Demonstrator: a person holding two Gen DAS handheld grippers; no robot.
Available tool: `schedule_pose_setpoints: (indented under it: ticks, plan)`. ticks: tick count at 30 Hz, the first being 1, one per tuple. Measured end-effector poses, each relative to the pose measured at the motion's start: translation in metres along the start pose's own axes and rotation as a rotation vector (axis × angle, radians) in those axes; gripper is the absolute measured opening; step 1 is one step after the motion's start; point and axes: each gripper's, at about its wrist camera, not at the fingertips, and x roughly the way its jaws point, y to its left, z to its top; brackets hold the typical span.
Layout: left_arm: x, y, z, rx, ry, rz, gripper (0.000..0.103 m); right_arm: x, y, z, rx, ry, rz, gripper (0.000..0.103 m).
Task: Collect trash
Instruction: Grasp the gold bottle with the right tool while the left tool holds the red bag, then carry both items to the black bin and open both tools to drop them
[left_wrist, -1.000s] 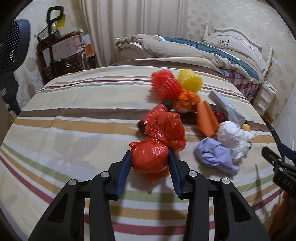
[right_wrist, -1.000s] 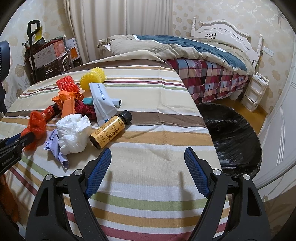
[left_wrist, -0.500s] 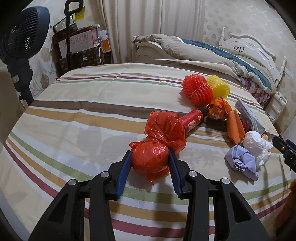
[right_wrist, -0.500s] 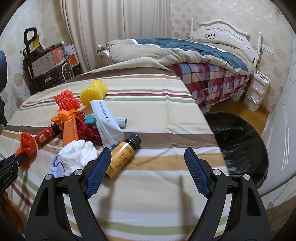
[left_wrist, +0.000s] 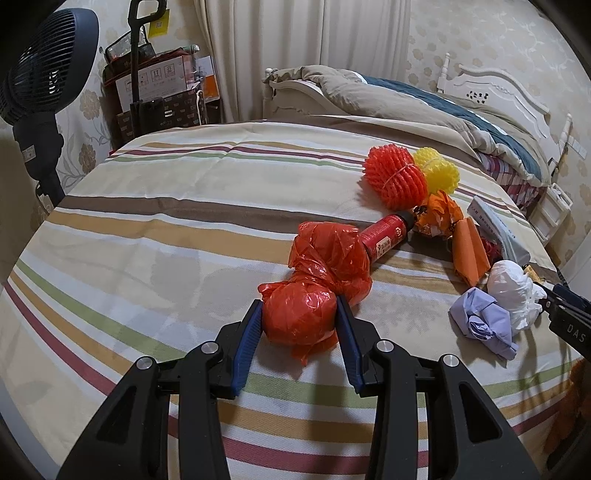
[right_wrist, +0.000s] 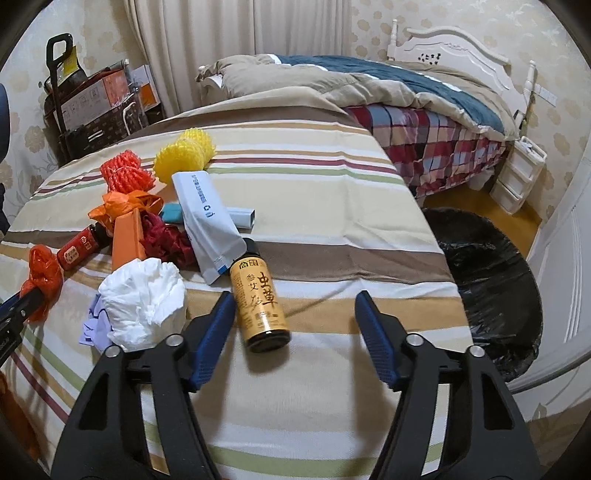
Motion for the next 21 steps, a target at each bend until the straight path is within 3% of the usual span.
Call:
schedule_pose_setpoints:
  ticks: [4,12,21]
  plan:
    - [0.0,-0.001,0.0,0.0,0.001,0.0,0.041,0.002,0.01,0.004,-0.042,-0.007,-0.003,0.063]
    - [-0.001,-0.006,0.0,0.017,-0.004,0.011,0.041,0.006,0.009,0.001,-0.048,0.028,0.053,0.023]
    - [-0.01,-0.011,0.0,0.029,-0.032,0.024,0.041,-0.004,-0.004,-0.009,-0.019,0.022,0.074,0.023]
